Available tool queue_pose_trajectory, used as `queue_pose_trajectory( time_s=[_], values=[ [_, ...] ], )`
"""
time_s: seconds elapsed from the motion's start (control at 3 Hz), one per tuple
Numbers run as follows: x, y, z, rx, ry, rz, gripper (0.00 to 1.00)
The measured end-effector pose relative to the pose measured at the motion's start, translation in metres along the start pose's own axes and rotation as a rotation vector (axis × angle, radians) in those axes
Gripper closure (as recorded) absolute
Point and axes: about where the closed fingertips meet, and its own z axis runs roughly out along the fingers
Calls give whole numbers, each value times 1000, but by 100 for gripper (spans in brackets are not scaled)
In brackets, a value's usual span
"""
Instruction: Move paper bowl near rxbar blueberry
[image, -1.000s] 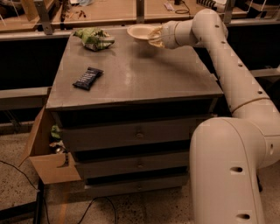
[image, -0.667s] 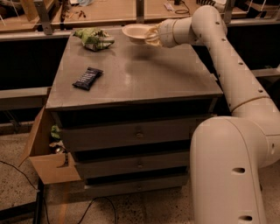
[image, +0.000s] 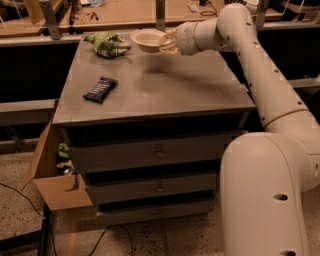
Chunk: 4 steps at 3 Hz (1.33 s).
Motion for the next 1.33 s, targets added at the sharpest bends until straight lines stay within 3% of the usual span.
queue_pose_trajectory(
  time_s=[0.33, 0.67, 1.33],
  values=[
    [-25, 6, -10, -20, -74, -6, 100],
    [-25, 6, -10, -20, -74, -6, 100],
    [-70, 28, 0, -73, -158, 5, 100]
  ],
)
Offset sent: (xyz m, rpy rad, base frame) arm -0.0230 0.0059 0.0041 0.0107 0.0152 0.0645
